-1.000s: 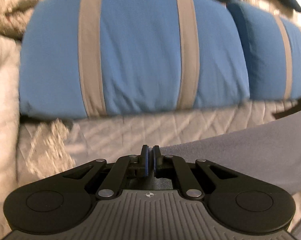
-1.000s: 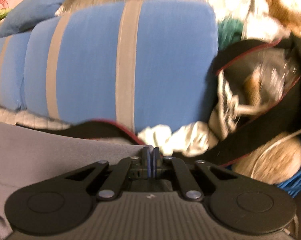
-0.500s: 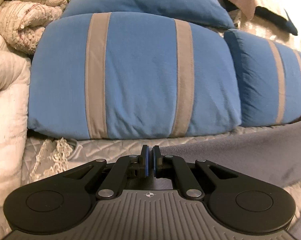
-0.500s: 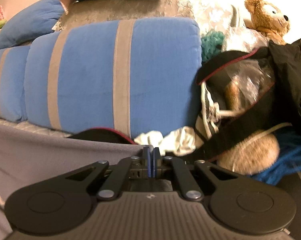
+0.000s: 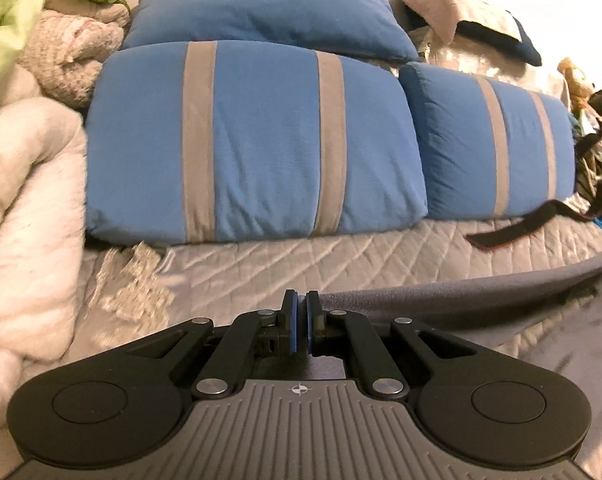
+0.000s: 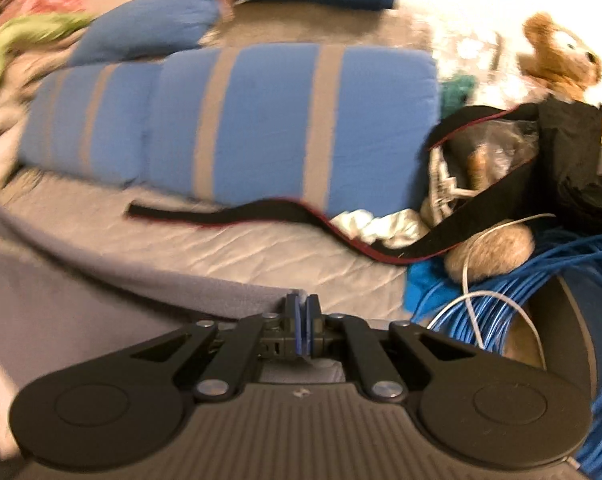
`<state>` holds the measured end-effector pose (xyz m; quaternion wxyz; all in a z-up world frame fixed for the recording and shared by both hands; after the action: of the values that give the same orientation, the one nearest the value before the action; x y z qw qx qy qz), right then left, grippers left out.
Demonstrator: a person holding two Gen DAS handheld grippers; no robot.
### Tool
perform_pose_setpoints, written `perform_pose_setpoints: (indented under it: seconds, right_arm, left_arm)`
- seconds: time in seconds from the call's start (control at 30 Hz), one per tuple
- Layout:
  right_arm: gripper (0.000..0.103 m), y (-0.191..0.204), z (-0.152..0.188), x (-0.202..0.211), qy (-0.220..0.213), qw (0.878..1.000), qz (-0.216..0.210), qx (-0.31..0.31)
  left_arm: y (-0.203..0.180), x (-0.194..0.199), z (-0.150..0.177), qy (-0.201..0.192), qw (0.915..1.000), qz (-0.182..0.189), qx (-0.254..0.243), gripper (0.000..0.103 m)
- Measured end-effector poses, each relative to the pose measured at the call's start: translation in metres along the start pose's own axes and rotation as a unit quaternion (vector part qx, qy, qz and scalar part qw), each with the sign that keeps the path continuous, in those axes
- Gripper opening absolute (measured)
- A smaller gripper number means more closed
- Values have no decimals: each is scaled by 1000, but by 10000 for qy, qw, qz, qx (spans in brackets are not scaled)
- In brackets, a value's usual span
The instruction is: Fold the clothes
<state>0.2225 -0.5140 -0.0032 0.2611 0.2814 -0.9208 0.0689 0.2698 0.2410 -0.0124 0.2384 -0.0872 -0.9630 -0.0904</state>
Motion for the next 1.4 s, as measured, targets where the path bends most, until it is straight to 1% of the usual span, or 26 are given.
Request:
perform_pose_setpoints:
  seconds: [0.1, 0.17, 0.2, 0.23, 0.27, 0.3, 0.33, 0.37, 0.4, 0.43, 0.5, 0.57, 0.6, 0.73, 0.8, 0.9, 0.97, 1.0, 1.03, 1.07, 1.1, 1.17, 1.23, 1.27, 1.33, 1.4]
  right_arm:
    - [3, 22, 22, 12, 317, 9988, -149, 354]
    - [4, 36, 37, 15, 520, 9969, -177, 560]
    - [9, 41, 43, 16, 608, 9961, -163, 620]
    - [30, 47, 50, 17, 694, 9951, -101, 698]
    - [33, 51, 55, 19, 742, 9940, -16, 798]
    - [42, 55, 59, 22, 777, 9924, 64, 957]
    - [55, 60, 64, 25, 827, 9892, 178, 1194]
    - [60, 65, 68, 28, 874, 9858, 277, 1410]
    - [68, 66, 71, 30, 922, 9827, 356, 1566]
    - [71, 66, 74, 32, 980, 9797, 468, 1688]
    - [72, 66, 79, 34, 1095, 9726, 708, 1924]
    - [72, 61, 83, 32, 1221, 9631, 1018, 2173]
    - [72, 59, 86, 28, 1306, 9556, 1180, 2364]
    - [72, 57, 99, 8, 1601, 9152, 1614, 3327]
    - [72, 57, 104, -3, 1642, 9019, 1727, 3603]
    - [72, 57, 110, -21, 1697, 8821, 1949, 3937]
    - [72, 58, 115, -34, 1772, 8698, 2013, 4141]
    - [71, 59, 118, -40, 1796, 8641, 2039, 4236]
    - [67, 60, 120, -45, 1822, 8586, 2045, 4332]
    - [59, 61, 121, -50, 1849, 8542, 2000, 4428]
    - [36, 62, 120, -53, 1883, 8509, 1943, 4502]
    - [13, 63, 112, -56, 1982, 8480, 1869, 4546]
    - [11, 62, 96, -53, 1959, 8513, 1769, 4535]
    - [11, 60, 86, -51, 1946, 8537, 1756, 4499]
    - [10, 55, 64, -47, 1896, 8596, 1757, 4407]
    - [10, 51, 43, -43, 1797, 8666, 1785, 4299]
  left_arm:
    - [-2, 14, 21, 242, 9995, 104, -169, 5]
    - [-4, 20, 37, 486, 9983, 155, -283, 8]
    - [-5, 21, 44, 625, 9974, 180, -304, 8]
    - [-5, 23, 49, 747, 9966, 193, -283, 11]
    - [-5, 26, 53, 844, 9960, 158, -248, 21]
    - [-5, 29, 56, 932, 9954, 103, -214, 29]
    - [-5, 33, 57, 974, 9950, 66, -207, 45]
    - [-6, 38, 57, 995, 9948, 38, -213, 56]
    - [-9, 43, 54, 973, 9949, 39, -244, 59]
    - [-12, 49, 51, 933, 9952, 54, -287, 65]
    - [-22, 59, 41, 819, 9958, 112, -395, 70]
    - [-38, 69, 29, 680, 9961, 158, -539, 72]
    - [-49, 73, 23, 604, 9959, 197, -643, 73]
    - [-104, 87, -1, 294, 9924, 381, -1133, 78]
    - [-134, 92, -12, 192, 9898, 605, -1273, 79]
    - [-183, 98, -26, 92, 9824, 1076, -1524, 79]
    - [-215, 100, -32, 17, 9782, 1267, -1646, 80]
    - [-232, 100, -34, -21, 9765, 1338, -1688, 80]
    - [-249, 99, -35, -41, 9749, 1413, -1722, 80]
    - [-266, 95, -35, -52, 9728, 1518, -1750, 80]
    - [-283, 90, -34, -49, 9697, 1654, -1798, 80]
    - [-320, 79, -27, -6, 9626, 1799, -2023, 80]
    - [-365, 67, -13, -1, 9541, 1719, -2452, 80]
    - [-384, 63, -6, -35, 9476, 1729, -2685, 80]
    - [-421, 60, 13, -155, 9256, 1974, -3225, 80]
    - [-446, 56, 29, -294, 9085, 2003, -3655, 80]
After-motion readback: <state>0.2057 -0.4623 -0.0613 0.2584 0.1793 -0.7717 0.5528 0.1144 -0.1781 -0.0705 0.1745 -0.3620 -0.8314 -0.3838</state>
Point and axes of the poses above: each gripper's, at about its wrist camera, not at the fingertips, and x roughly against the way its jaws point, y to its left, z to its underside, the point moved 2 cm from there along -x, roughly the way its jaws point, and after that the axes turned 8 degrees about -z, right-handed, at the moved point
